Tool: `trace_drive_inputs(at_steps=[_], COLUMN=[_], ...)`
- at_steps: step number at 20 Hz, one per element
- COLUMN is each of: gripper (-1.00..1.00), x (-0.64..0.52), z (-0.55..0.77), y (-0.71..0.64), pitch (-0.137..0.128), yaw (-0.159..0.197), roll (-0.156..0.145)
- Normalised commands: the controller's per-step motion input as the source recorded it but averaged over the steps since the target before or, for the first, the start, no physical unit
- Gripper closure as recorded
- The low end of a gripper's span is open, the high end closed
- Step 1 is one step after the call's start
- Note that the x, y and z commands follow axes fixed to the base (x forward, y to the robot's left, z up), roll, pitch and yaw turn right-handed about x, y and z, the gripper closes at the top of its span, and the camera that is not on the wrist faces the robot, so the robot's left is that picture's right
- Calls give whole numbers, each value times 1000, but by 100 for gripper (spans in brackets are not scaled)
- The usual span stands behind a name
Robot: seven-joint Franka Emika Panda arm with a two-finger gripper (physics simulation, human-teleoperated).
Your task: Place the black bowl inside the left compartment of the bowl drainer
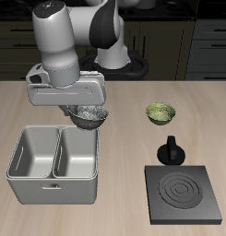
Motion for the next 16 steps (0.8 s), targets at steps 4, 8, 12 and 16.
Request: trace_drive_inputs(at_steps=[4,8,12,16], gripper=[100,100,100,100], x=[42,43,20,44], z=[-120,-148,-118,-102], y=[14,110,67,-26], pitch=[16,19,18,23], yaw=[-2,-13,-5,57], roll=[-2,33,3,-79])
